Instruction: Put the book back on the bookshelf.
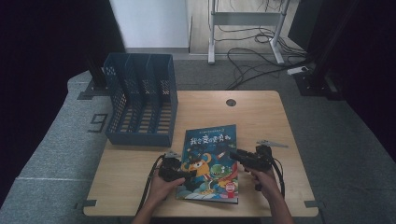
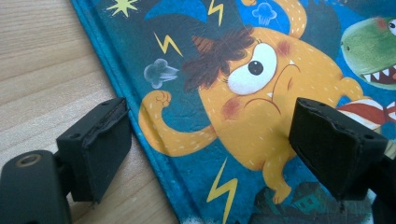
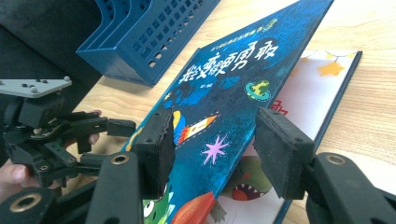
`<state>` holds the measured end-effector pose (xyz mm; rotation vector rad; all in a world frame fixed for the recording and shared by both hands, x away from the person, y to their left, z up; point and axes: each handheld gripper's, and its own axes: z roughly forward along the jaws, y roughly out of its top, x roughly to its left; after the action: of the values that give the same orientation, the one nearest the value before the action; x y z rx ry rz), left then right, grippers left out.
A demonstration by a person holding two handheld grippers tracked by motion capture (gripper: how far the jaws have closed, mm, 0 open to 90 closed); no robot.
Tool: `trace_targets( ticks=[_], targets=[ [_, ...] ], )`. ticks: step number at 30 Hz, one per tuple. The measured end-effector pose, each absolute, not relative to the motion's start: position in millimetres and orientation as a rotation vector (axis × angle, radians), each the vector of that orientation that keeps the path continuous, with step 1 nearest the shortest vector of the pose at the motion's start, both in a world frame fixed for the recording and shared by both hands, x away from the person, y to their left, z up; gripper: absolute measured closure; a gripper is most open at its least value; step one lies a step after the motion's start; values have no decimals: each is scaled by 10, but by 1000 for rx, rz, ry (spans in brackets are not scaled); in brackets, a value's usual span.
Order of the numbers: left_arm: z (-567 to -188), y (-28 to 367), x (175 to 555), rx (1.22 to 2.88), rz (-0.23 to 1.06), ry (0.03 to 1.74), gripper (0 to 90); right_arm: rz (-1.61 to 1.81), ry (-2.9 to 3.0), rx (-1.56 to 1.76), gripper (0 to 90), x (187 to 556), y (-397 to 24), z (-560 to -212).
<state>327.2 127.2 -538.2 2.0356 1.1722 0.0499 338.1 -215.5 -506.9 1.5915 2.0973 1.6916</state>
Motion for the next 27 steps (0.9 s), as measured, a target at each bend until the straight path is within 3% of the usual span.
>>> trace_targets(
  ticks=[18, 27],
  targets=[
    [-5354, 1476, 3339, 2032, 100, 1244, 188, 1710, 2135, 1586, 449, 3416, -2057, -4982],
    [-5350, 1537, 3354, 2044, 217, 1302, 191, 1735, 2125, 1593, 447, 3423, -2051, -4946]
  ],
)
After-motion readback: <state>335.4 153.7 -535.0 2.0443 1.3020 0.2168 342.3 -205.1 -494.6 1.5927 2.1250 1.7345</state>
